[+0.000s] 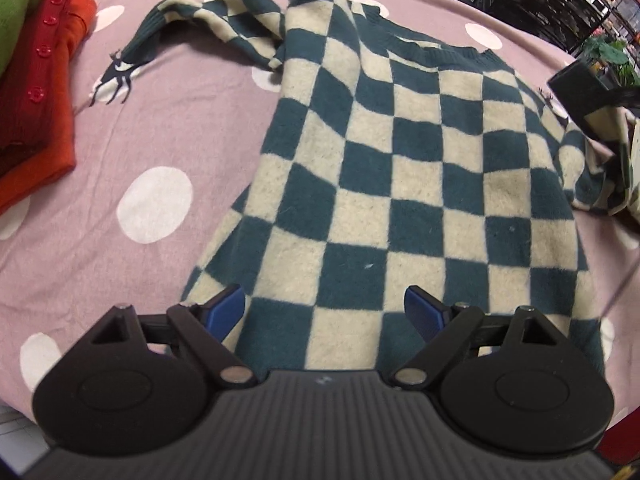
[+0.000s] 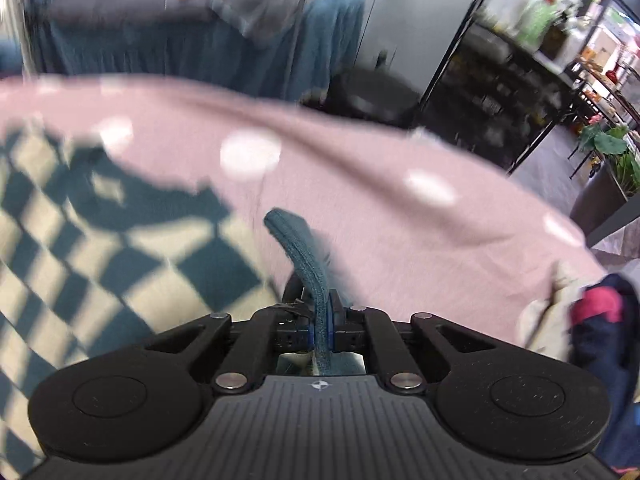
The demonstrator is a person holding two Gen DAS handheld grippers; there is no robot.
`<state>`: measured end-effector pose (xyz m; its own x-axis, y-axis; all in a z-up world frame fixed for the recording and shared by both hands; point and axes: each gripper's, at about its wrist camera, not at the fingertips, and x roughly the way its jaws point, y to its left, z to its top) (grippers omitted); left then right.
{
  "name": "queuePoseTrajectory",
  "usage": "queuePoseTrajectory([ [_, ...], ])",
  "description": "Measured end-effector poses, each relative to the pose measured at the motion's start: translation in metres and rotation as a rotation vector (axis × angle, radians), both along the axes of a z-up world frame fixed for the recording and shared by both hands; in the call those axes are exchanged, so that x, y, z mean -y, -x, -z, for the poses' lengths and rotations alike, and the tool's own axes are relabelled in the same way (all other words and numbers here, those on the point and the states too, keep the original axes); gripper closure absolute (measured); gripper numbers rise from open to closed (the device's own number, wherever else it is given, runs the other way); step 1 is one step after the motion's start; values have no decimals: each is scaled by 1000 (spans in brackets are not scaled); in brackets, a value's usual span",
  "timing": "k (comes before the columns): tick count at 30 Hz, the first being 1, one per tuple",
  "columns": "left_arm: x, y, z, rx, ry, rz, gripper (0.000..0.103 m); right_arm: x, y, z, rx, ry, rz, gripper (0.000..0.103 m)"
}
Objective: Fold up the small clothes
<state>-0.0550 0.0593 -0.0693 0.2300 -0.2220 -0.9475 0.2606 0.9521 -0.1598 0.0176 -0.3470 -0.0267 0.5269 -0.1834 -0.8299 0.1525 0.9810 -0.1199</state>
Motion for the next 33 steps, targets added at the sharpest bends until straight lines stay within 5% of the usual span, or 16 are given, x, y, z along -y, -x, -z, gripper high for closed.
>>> queuePoseTrajectory([
  [8,49,-23,-9,49,53,102,16,85,61,-140,345,-87,213,95],
  [13,100,-44,-13,57,117,166,16,151,105,-175,447,-78,386,95],
  [24,229,-28,35,-73,85,425,15,243,163,-152,530,-167,733,96],
  [29,243,-9,67,-139,-19,492,6,228,161,-120,464,-242,707,95],
  [33,245,-3,69,-106,-54,552,2,219,156,-108,467,-302,680,95],
])
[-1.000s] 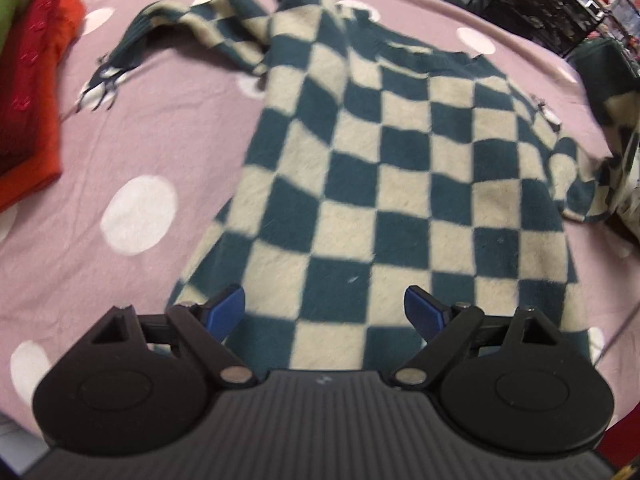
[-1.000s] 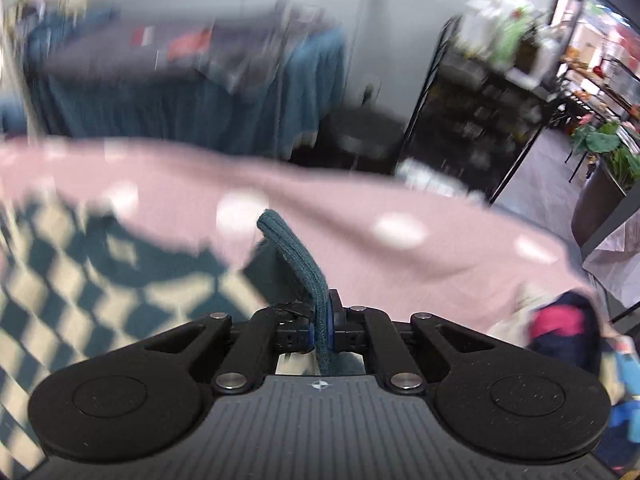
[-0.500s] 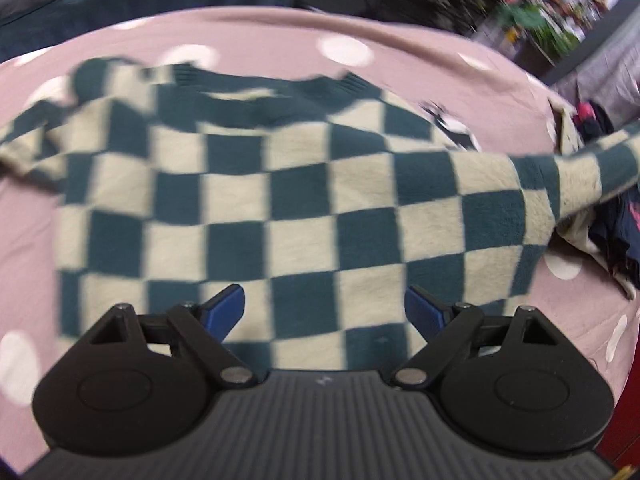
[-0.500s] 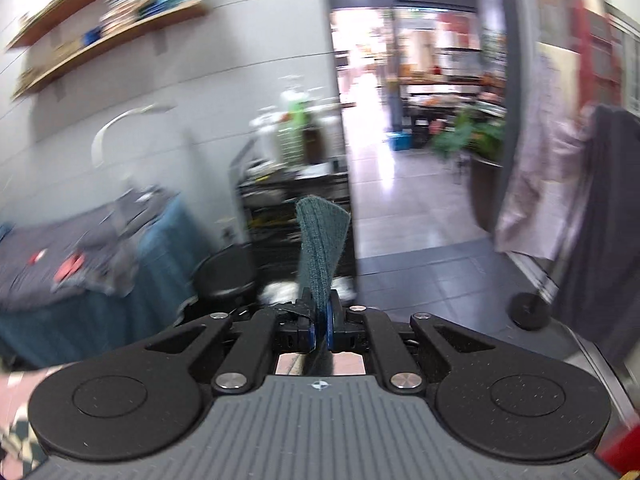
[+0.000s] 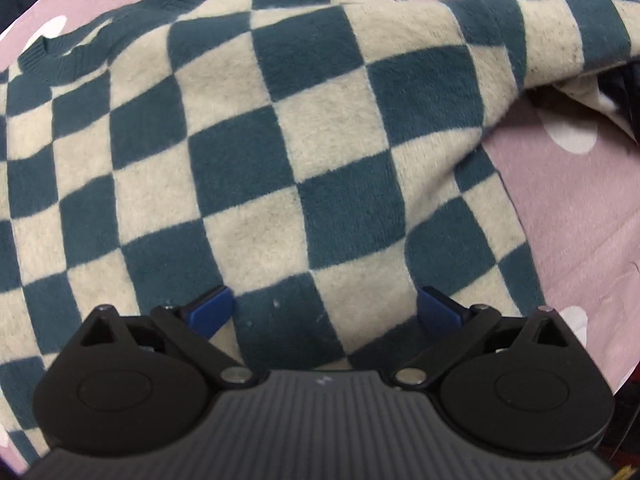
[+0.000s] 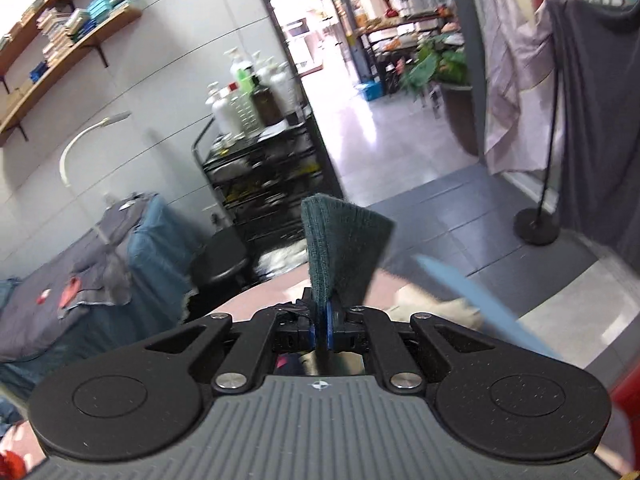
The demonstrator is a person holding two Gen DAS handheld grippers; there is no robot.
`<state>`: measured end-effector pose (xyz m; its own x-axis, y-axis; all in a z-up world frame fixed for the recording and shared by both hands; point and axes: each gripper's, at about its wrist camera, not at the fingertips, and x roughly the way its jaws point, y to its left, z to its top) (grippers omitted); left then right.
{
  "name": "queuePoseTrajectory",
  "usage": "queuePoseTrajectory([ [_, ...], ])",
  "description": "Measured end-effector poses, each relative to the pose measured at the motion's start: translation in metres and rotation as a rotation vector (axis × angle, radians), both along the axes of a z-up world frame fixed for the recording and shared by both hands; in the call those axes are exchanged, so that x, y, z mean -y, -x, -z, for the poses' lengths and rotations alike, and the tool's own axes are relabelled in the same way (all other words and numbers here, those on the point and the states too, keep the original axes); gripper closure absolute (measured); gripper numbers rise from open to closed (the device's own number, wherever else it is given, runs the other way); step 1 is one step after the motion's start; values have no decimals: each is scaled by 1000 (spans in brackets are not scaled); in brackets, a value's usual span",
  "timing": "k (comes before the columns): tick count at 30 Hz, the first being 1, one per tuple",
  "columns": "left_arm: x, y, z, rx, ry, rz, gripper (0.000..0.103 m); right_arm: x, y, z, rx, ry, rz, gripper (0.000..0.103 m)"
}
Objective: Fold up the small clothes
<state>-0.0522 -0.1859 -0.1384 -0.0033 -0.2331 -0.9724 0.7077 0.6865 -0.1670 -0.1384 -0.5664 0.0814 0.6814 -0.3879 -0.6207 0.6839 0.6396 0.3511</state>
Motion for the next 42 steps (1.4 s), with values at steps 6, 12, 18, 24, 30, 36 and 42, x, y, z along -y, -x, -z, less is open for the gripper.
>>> queuePoseTrajectory([
  [6,-16,-10,-20,40,69,-115,2,-22,-16,-15,74,-20,-89,95],
  [12,-52,-9,-50,236,86,-189,2,-78,-71,-21,135,-37,-292,95],
  [18,-109,-32,-66,312,33,-313,2,-166,-128,-9,179,-129,-507,94],
  [24,-177,-37,-68,306,-3,-465,2,-251,-175,11,190,-221,-640,94],
  [30,-222,-34,-63,277,-22,-567,2,-326,-199,41,136,-251,-731,94],
  [36,-245,-30,-54,236,-37,-609,2,-382,-207,78,38,-234,-794,93],
  [42,-249,-30,-48,219,-50,-598,2,-420,-208,107,-63,-238,-866,63],
])
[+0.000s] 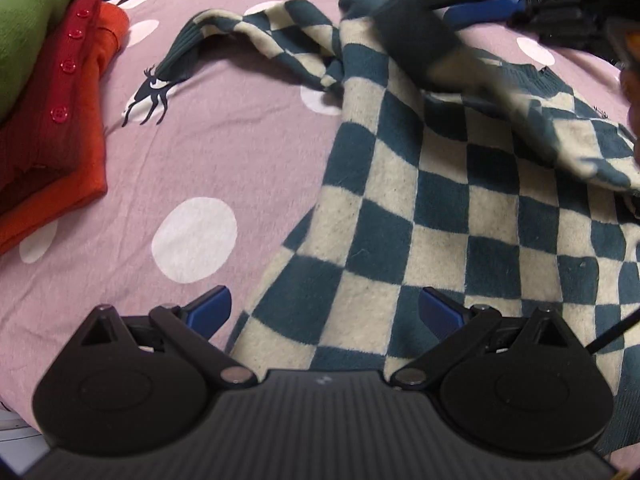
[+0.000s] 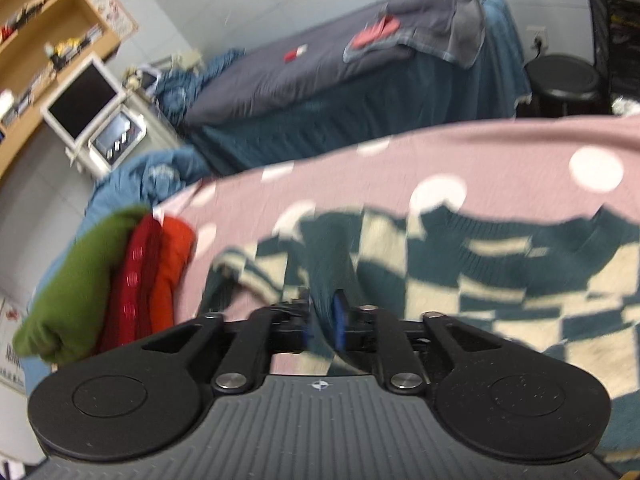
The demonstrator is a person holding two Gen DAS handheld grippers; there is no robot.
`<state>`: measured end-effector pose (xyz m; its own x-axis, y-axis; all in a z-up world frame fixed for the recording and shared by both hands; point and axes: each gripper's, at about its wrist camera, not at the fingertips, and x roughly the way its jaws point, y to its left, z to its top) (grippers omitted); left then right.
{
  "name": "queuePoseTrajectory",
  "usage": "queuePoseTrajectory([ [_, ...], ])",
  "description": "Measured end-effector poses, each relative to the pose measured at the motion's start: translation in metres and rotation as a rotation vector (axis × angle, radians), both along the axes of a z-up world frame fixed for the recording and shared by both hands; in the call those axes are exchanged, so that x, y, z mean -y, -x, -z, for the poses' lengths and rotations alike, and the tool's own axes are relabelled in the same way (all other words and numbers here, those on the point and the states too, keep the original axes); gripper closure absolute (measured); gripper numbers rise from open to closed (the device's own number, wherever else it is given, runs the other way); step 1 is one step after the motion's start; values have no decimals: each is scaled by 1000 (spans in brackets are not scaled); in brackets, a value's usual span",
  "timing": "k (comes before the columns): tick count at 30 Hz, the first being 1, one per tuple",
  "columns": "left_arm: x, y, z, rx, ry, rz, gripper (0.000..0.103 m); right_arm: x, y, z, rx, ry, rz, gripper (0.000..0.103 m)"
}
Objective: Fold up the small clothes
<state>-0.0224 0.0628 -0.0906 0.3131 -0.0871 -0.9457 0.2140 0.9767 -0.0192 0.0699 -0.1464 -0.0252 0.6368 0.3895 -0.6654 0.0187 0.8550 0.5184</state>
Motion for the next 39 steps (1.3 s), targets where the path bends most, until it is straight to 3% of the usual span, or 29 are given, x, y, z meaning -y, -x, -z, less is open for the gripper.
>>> queuePoseTrajectory([
  [2,3,-1,1,-8,-1,12,2,-4,2,4,-19,-3,-19,53],
  [5,7,-3,1,-7,5,29,2,-2,10,3,-13,22,-46,52],
  [9,18,-6,0,-3,19,53,2,35,33,-2,21,56,-9,50],
  [12,31,-8,-2,4,30,89,2,83,55,3,2,90,87,50],
  [19,71,-10,4,-13,35,184,2,226,97,23,-124,154,464,42],
  [23,94,-7,8,-23,50,240,2,266,95,41,-198,159,472,42],
  [26,110,-3,8,-21,44,293,2,274,86,60,-251,136,433,41],
  [27,114,-2,8,-19,38,307,2,275,85,67,-268,114,433,34],
  [28,117,0,8,-15,31,318,2,276,83,77,-295,75,419,28],
  [31,123,1,11,-22,13,332,2,278,84,99,-320,-42,431,25],
  [32,123,2,12,-26,9,331,2,279,86,99,-292,-77,448,26],
  [34,122,2,13,-35,3,326,2,278,85,101,-277,-135,439,79],
  [36,122,2,14,-41,-3,326,2,273,82,92,-253,-113,402,80],
  [39,119,2,12,-34,-5,323,2,263,73,56,-101,82,335,82],
])
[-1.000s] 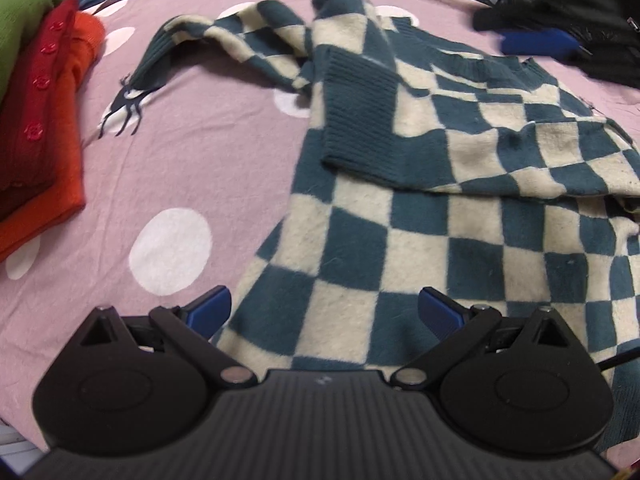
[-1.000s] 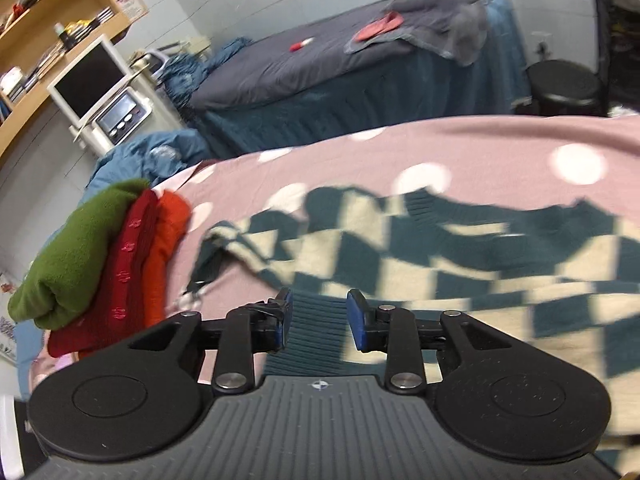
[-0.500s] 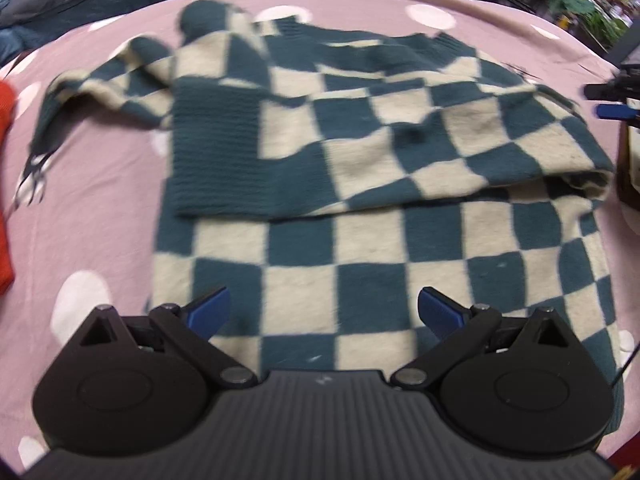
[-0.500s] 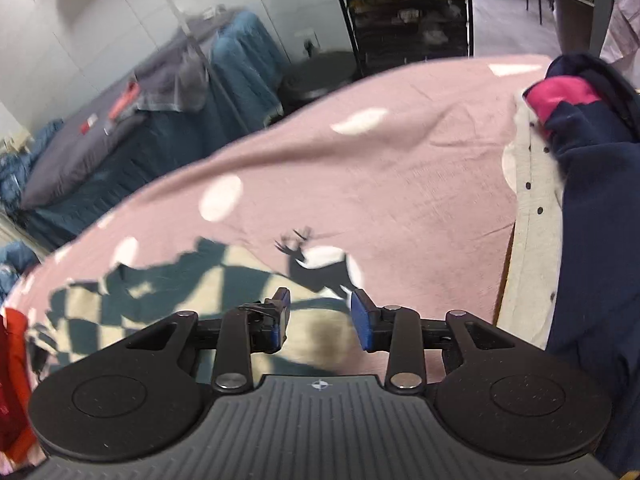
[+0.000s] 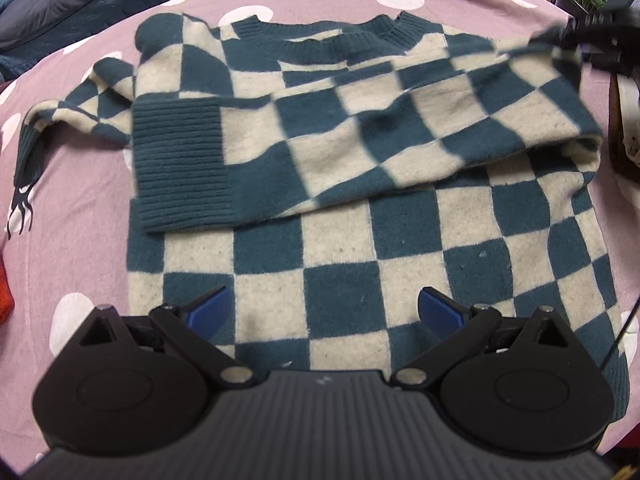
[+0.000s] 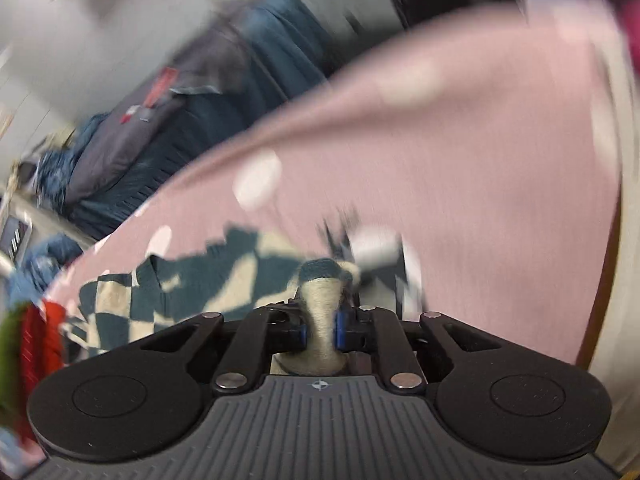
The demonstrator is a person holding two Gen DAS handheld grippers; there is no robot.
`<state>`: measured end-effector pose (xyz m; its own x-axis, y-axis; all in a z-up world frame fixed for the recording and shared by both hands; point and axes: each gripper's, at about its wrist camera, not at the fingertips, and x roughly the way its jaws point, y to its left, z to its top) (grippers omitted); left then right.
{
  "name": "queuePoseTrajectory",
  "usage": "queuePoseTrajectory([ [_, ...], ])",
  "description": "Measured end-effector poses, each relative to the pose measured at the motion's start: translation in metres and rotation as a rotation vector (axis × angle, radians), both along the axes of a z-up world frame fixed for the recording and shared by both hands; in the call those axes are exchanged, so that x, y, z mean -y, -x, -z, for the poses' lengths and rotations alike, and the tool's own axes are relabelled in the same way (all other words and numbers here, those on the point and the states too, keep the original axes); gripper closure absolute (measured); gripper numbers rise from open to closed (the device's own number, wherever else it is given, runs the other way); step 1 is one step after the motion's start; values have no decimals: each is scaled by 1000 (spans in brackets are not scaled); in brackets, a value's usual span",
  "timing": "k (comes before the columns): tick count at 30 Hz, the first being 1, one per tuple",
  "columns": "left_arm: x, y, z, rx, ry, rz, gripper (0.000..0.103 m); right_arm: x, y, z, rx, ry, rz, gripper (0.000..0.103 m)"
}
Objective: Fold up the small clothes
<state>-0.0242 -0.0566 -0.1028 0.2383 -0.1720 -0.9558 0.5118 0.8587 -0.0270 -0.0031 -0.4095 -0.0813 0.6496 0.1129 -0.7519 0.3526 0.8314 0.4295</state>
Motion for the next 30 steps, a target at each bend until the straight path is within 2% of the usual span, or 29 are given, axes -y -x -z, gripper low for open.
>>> queuePoseTrajectory([
  [3,-1,-1,0,1,-5,-6,2,-12,-18,-29,38,315,-87,83],
  [4,-1,-2,0,1,-4,-7,2,-15,-24,-31,39,380,-113,83],
  [6,0,-2,0,-2,-2,-6,2,-15,-36,-25,12,443,-150,81],
  [7,0,-3,0,0,-2,-2,2,-17,-41,-18,-6,469,-168,77],
  [9,1,-3,0,3,-5,6,2,-18,-50,-1,-78,439,-213,70],
  [10,1,-2,0,4,-8,9,2,-18,-52,4,-125,421,-205,57],
  [11,0,-2,0,8,-9,10,2,-17,-51,4,-151,419,-175,54],
  [12,-2,-2,0,14,-12,5,2,-16,-44,0,-147,427,-135,43],
  [13,-5,-1,0,17,-15,-2,2,-14,-34,-6,-132,425,-97,26],
  [15,-11,-4,2,16,-22,-25,2,-11,-10,-19,-90,398,-44,17],
  [19,-23,-12,5,6,-19,-72,2,-20,35,-38,-22,327,-68,18],
  [24,-27,-18,8,1,-20,-82,2,-50,75,-30,-51,393,-197,19],
  [26,-25,-19,7,11,-16,-75,2,-53,81,-19,-81,371,-220,26],
  [28,-22,-21,6,17,-17,-62,2,-54,80,-6,-118,357,-238,44],
  [30,-19,-23,4,34,-26,-49,2,-52,76,5,-158,371,-221,46],
])
